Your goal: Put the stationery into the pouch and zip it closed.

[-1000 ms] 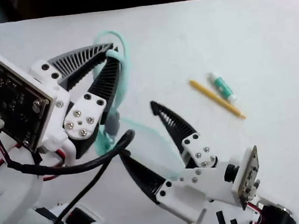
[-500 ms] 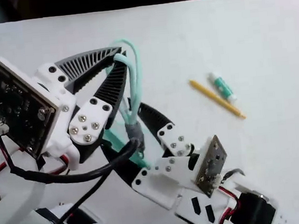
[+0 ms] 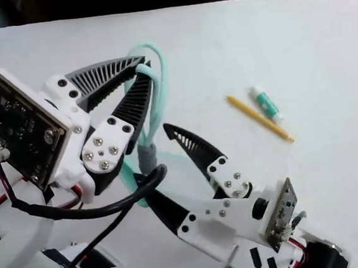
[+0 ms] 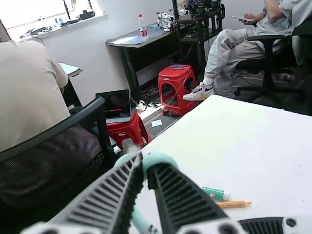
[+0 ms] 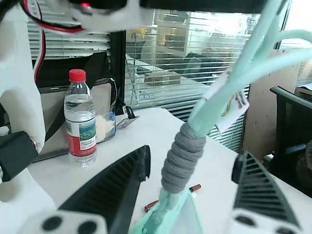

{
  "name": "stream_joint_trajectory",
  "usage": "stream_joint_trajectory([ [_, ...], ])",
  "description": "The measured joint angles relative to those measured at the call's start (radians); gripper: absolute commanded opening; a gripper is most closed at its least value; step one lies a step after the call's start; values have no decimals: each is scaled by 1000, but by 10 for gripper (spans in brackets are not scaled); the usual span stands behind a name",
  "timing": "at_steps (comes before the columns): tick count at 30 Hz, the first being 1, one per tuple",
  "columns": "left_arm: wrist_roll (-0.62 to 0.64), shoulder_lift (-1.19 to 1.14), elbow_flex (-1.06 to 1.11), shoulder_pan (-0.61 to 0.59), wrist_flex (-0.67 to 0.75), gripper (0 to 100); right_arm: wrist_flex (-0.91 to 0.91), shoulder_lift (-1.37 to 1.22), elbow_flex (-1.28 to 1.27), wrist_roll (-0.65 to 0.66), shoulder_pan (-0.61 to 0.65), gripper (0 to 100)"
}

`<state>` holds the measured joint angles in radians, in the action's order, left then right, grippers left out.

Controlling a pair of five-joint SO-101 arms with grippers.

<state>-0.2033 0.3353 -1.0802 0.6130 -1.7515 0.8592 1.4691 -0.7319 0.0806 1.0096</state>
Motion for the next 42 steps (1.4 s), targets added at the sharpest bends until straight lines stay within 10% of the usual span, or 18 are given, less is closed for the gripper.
stream_joint_trajectory([
  [27,0,0,0,0,0,47,-18,3,0,106,-14,18],
  [32,5,0,-2,0,-2,273,-107,3,-40,135,-164,18],
  [42,163,135,-6,-104,-28,272,-333,-2,-118,135,-460,18],
])
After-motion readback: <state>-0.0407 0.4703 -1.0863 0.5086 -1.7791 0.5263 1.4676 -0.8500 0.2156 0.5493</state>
